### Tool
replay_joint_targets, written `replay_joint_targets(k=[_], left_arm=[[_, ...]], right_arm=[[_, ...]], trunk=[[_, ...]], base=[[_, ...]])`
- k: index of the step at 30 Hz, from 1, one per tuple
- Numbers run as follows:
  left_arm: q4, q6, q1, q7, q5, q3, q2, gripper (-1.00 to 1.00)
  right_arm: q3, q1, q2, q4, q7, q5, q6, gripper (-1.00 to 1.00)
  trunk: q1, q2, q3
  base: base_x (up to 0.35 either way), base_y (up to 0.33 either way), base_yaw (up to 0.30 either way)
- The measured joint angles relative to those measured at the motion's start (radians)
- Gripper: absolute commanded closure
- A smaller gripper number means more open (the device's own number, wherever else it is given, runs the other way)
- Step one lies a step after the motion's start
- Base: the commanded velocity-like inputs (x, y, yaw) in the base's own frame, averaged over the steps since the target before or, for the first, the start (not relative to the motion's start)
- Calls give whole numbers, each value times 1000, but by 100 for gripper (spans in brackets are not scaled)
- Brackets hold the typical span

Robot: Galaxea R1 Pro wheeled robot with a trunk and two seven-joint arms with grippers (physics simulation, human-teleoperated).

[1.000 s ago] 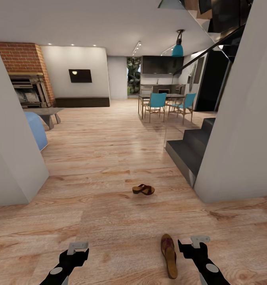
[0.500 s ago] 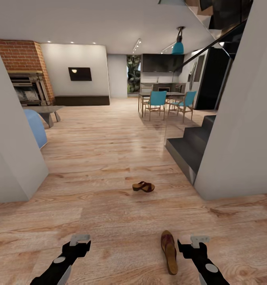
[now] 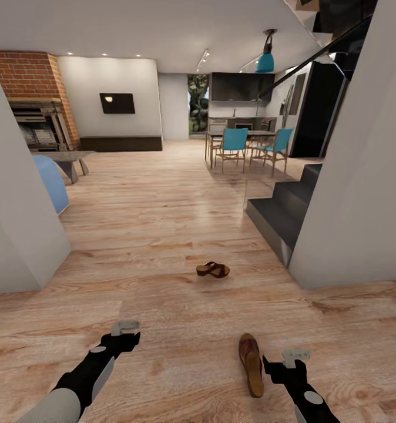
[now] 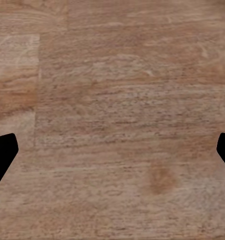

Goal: Pick up the two gym shoes and the two sandals from the corridor floor and place them onto the hallstand (shoe rack) in the corridor, making sure they are on the rack and not on the floor. Arrange them so the two gym shoes are next to each other and the two sandals are next to each other.

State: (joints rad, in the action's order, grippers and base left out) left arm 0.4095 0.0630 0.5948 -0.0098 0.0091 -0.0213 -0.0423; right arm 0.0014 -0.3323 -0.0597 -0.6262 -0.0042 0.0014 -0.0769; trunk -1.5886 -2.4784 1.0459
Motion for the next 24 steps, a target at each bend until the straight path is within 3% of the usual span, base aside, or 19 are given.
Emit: replay_joint_targets(k=[3, 24], left_arm=[[0, 1, 9, 0, 0, 1, 2, -100], [0, -9, 22, -3, 1, 1, 1, -100]], right_arm=[[0, 0, 0, 0, 0, 0, 0, -100], [-1, 0, 1, -10, -1, -2, 0, -100]], trunk=[[-12, -21, 14], [-21, -26, 129]], base=[[0, 0, 0], [0, 0, 0]])
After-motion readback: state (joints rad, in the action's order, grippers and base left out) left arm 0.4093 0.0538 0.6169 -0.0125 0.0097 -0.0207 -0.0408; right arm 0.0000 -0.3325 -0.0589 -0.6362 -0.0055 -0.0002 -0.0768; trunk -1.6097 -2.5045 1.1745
